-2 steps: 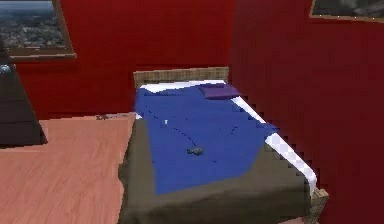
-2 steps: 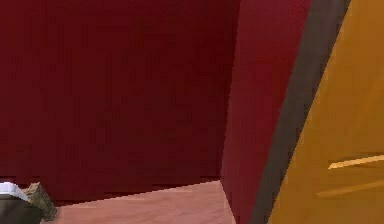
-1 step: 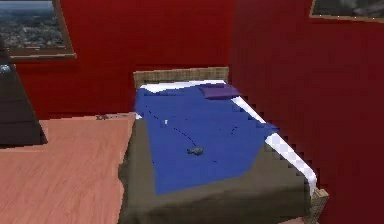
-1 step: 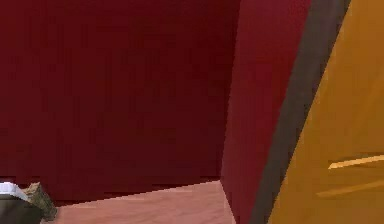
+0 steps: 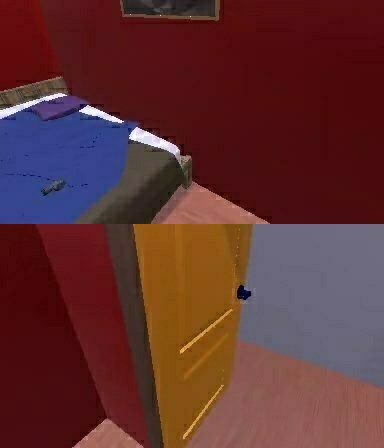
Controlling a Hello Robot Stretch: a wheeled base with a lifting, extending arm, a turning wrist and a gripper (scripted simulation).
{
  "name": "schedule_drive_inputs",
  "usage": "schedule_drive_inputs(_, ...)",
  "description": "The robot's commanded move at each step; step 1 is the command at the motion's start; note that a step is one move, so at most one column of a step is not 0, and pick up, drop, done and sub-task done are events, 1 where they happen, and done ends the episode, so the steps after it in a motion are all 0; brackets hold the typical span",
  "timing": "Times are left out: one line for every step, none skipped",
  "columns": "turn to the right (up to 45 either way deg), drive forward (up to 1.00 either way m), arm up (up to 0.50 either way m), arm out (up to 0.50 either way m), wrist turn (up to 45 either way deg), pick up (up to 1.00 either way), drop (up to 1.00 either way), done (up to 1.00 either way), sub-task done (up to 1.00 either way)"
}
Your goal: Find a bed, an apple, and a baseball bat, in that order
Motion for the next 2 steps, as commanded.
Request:
schedule_drive_inputs(45.0, 0.0, 0.0, 0.0, 0.0, 0.0, 0.0, 0.0, 0.0)
schedule_drive_inputs(45.0, 0.0, 0.0, 0.0, 0.0, 0.0, 0.0, 0.0, 0.0)
